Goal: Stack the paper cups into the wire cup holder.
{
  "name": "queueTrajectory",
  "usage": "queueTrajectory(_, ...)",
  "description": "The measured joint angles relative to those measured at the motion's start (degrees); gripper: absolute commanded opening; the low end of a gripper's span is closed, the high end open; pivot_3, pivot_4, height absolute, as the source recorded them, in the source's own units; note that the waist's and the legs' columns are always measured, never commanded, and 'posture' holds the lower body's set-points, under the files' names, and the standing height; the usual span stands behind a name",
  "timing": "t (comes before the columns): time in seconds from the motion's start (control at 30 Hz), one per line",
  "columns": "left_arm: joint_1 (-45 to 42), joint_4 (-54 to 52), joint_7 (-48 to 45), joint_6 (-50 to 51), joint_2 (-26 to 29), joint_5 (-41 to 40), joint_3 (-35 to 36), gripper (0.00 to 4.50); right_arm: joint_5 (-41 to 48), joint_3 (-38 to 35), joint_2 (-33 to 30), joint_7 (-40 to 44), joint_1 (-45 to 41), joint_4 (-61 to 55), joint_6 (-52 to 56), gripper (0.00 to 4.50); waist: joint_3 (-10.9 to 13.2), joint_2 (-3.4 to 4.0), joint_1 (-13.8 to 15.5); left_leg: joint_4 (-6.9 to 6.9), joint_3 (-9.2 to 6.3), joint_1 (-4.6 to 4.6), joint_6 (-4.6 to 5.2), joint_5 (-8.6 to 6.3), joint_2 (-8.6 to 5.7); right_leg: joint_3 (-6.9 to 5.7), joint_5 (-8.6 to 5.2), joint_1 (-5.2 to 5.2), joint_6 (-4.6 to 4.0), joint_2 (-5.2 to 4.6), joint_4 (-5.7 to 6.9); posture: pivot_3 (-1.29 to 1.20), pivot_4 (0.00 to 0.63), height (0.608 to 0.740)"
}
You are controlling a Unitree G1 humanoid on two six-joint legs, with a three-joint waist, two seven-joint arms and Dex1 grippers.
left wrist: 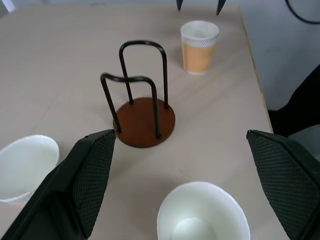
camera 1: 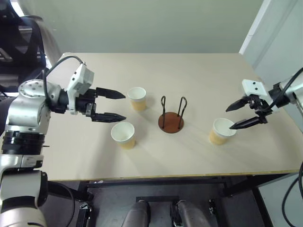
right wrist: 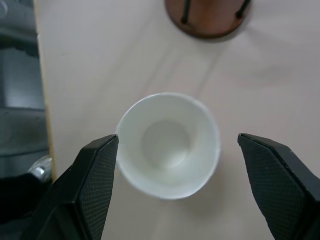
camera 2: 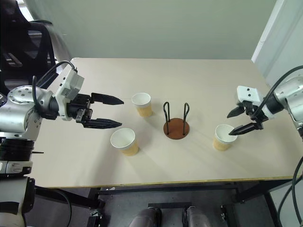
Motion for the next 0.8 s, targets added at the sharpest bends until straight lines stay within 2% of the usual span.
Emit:
queueTrajectory(0.3,-0.38,0.0,-0.6,-0.04,0.02,0.9,-0.02,4.5,1.12,2.3,-2.83,0.0,2.38,-4.78,-0.62,3.85,0.0,0.0,0.05,0.37,-0.04,-0.25,0.31,-0.17,-0.03,0.0,0.07,-0.03,0.37,0.0,-0.03,0.0,0.15,0.74)
queueTrajectory(0.57,1.35,-0.14,-0.51,0.28,0.74,0.79,0.42,4.5,-1.3,3.86,-3.0,0.0,6.13,-6.09,-6.36,3.85,0.0,0.0,0.21,0.55,-0.04,-0.3,0.36,-0.2,-0.04,0.0,0.09,-0.02,0.41,-0.01,-0.02,0.0,0.15,0.74)
queueTrajectory(0.77,1.96,-0.57,-0.22,0.17,0.78,0.77,1.19,4.5,-5.79,3.94,-0.07,0.0,6.65,-3.43,-10.43,3.85,0.0,0.0,0.18,0.74,-0.04,-0.31,0.39,-0.22,-0.04,0.0,0.12,0.01,0.35,-0.01,0.0,0.0,0.15,0.74)
queueTrajectory(0.8,2.21,-0.57,-0.07,0.03,0.79,0.77,1.47,4.5,-6.52,3.95,0.51,0.0,6.65,-2.85,-10.98,3.7,0.0,0.0,0.17,0.75,-0.04,-0.32,0.39,-0.22,-0.04,0.01,0.13,0.0,0.34,-0.02,0.0,0.0,0.15,0.74)
